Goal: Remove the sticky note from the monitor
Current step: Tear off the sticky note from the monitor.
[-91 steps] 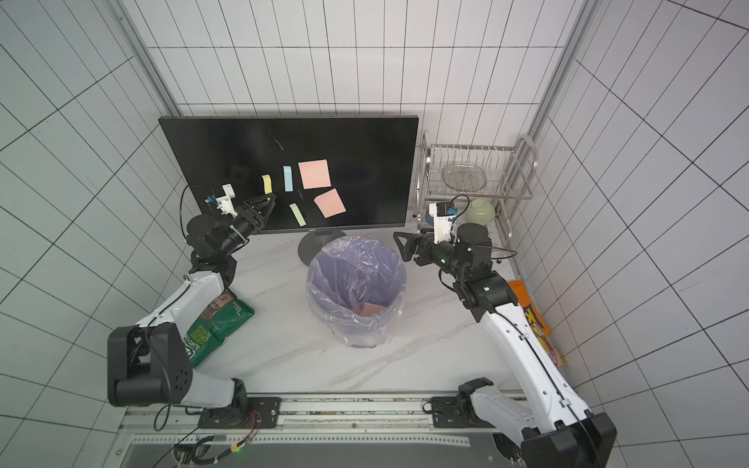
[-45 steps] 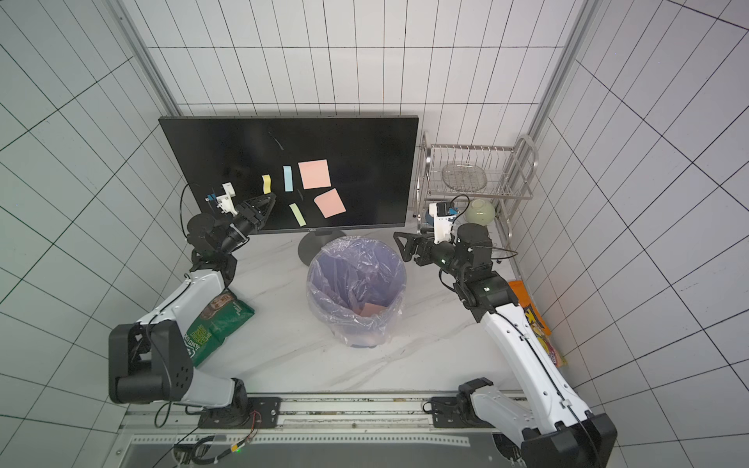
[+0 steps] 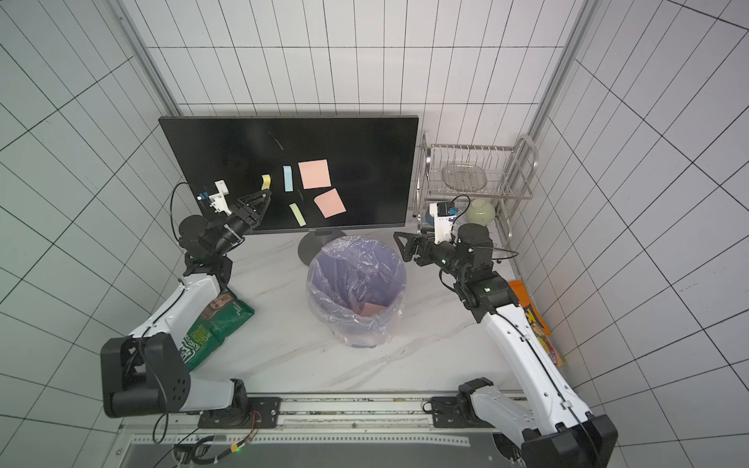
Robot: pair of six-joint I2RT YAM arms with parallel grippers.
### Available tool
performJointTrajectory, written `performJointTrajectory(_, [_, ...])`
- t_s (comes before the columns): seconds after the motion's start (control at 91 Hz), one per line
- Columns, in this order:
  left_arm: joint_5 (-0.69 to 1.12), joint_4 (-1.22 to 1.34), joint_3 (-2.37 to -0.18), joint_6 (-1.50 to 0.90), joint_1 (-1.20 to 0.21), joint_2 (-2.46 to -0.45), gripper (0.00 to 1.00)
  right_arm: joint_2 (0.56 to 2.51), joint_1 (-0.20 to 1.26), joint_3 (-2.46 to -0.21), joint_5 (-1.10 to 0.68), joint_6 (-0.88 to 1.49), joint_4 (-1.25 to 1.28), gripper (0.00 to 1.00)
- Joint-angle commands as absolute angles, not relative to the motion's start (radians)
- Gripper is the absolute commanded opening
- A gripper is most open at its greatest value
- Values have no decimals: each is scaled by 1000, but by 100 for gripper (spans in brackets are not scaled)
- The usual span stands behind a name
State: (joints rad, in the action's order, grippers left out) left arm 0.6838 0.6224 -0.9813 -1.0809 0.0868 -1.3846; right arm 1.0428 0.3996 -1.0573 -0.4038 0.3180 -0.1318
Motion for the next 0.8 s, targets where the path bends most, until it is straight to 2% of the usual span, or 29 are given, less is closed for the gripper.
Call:
performJointTrajectory(0.0, [689, 611, -963, -1064, 90, -1353, 59, 1033, 405, -1057, -408, 312, -127, 99])
performJointTrajectory(0.792, [696, 610, -957, -1105, 99, -1331, 65, 1039, 405, -1069, -417, 315, -124, 99])
